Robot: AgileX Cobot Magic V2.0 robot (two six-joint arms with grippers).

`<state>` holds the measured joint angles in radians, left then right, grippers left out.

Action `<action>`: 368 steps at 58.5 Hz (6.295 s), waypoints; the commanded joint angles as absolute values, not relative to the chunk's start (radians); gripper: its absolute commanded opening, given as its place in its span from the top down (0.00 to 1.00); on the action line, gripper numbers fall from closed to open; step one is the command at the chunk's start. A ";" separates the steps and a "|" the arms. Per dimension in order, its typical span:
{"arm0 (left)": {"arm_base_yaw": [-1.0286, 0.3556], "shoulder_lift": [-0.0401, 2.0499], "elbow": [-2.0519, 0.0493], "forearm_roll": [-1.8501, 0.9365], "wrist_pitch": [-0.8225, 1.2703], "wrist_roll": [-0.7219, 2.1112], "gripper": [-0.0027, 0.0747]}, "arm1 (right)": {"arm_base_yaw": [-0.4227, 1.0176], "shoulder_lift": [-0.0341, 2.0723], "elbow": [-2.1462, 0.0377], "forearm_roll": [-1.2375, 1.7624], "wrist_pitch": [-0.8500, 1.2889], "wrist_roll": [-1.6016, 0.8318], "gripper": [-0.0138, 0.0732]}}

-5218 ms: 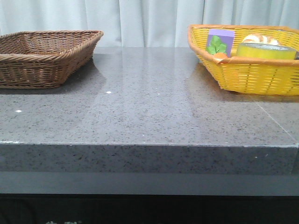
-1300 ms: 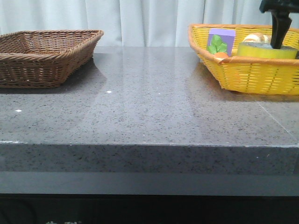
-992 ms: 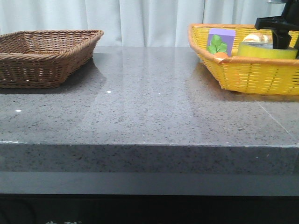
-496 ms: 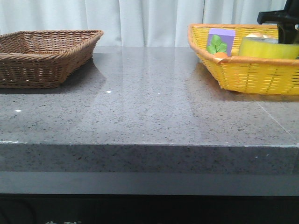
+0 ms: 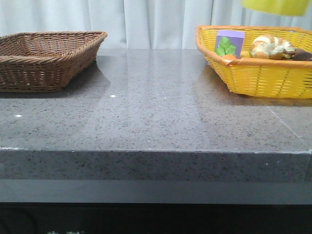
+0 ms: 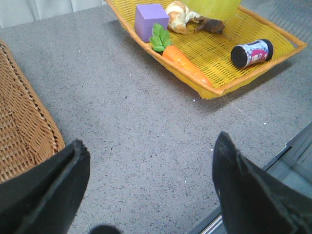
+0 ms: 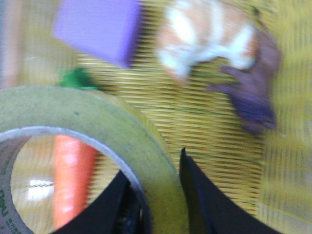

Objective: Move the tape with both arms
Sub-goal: 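Lift the tape out and lower it onto the table between baskets, then open the right gripper and withdraw it from the tape roll, then lower the left gripper onto the tape roll and grasp its rim, then lift the tape with the left gripper and carry it over the brown basket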

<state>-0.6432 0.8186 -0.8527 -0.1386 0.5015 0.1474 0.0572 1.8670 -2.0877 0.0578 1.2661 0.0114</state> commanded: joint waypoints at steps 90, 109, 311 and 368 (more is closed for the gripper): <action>-0.653 0.796 -0.888 -0.143 0.443 0.144 0.29 | 0.533 1.857 -2.088 0.030 1.082 -0.021 0.36; -0.653 0.796 -0.888 -0.143 0.445 0.144 0.29 | 0.533 1.522 -1.690 0.058 0.874 -0.015 0.36; -0.653 1.954 -1.835 -0.136 1.043 0.409 0.80 | 0.533 0.592 -0.773 0.064 0.524 -0.016 0.36; -0.387 1.787 -2.069 -0.112 1.185 0.368 0.80 | 0.533 0.592 -0.773 0.064 0.525 -0.016 0.36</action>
